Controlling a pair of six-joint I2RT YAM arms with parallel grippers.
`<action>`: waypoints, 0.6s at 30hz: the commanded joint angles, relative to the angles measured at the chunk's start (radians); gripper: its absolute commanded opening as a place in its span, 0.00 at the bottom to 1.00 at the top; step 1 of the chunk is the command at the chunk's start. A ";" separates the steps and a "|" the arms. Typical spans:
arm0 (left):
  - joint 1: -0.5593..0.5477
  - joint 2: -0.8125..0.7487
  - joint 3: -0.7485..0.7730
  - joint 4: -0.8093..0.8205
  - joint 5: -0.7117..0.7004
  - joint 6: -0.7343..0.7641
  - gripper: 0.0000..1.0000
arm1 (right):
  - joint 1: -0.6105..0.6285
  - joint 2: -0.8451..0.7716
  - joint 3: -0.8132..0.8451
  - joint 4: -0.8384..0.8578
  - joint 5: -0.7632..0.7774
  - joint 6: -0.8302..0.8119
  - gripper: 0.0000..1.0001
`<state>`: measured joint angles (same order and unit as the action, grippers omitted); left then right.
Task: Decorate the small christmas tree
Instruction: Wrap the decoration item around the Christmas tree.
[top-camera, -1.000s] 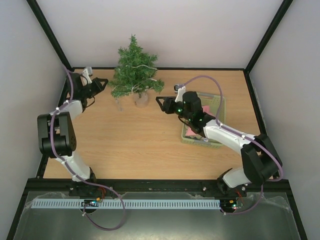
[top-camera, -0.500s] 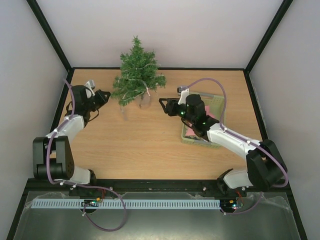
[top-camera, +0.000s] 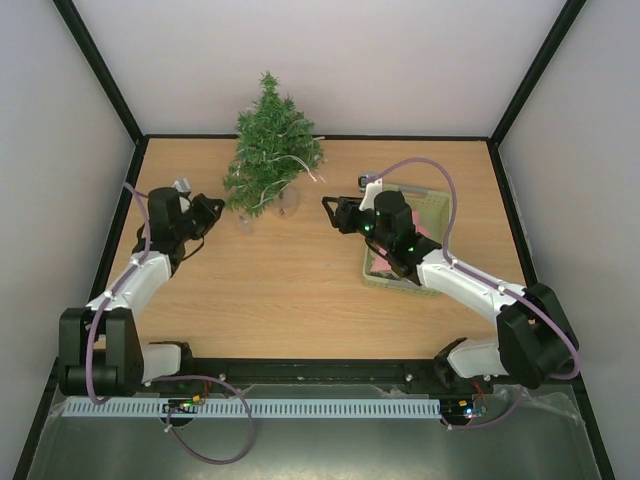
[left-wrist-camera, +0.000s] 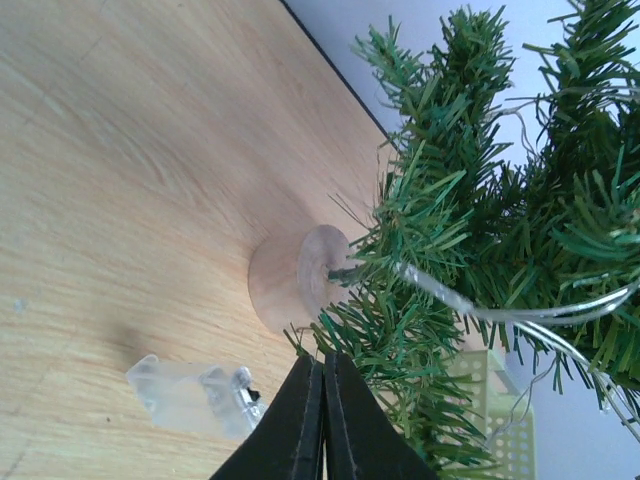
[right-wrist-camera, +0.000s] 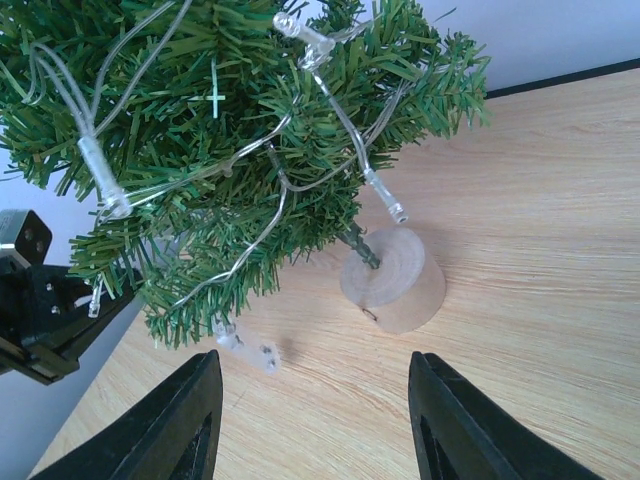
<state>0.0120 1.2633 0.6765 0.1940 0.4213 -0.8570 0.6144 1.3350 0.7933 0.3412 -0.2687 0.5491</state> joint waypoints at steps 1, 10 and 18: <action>-0.034 -0.045 -0.035 -0.026 -0.038 -0.105 0.04 | -0.004 -0.026 -0.009 0.003 0.029 -0.015 0.50; -0.070 -0.138 -0.026 -0.108 -0.135 -0.075 0.18 | -0.004 -0.031 -0.009 -0.009 0.035 -0.030 0.50; -0.091 -0.256 -0.062 -0.187 -0.163 -0.139 0.39 | -0.004 -0.048 -0.007 -0.023 0.050 -0.046 0.50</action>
<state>-0.0689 1.0657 0.6418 0.0662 0.2810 -0.9379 0.6144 1.3182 0.7933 0.3325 -0.2417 0.5266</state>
